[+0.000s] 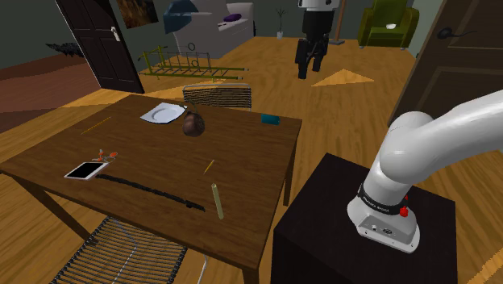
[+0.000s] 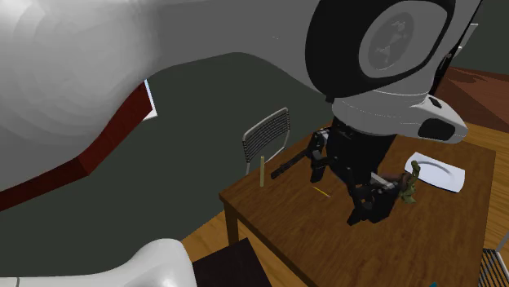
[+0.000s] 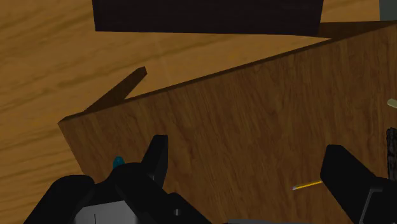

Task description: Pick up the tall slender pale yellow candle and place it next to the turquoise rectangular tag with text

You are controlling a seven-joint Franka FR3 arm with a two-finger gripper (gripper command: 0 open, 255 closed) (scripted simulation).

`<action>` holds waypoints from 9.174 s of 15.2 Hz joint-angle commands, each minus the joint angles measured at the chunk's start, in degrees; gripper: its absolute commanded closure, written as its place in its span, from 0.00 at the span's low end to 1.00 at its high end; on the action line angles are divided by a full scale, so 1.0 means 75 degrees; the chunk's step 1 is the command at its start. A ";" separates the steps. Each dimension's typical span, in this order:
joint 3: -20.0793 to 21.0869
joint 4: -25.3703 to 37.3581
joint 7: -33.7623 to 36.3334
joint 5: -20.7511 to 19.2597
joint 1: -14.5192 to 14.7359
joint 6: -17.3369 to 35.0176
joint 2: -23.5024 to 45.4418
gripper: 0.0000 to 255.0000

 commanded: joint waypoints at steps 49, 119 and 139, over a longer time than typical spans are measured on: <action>0.5748 0.0123 0.5731 -0.0108 0.0652 0.5627 0.4837 1.00; 0.2212 0.1594 0.1417 0.0570 0.0013 0.1158 0.1772 1.00; -0.0646 0.1915 -0.2132 -0.0446 -0.0992 0.1235 0.2271 1.00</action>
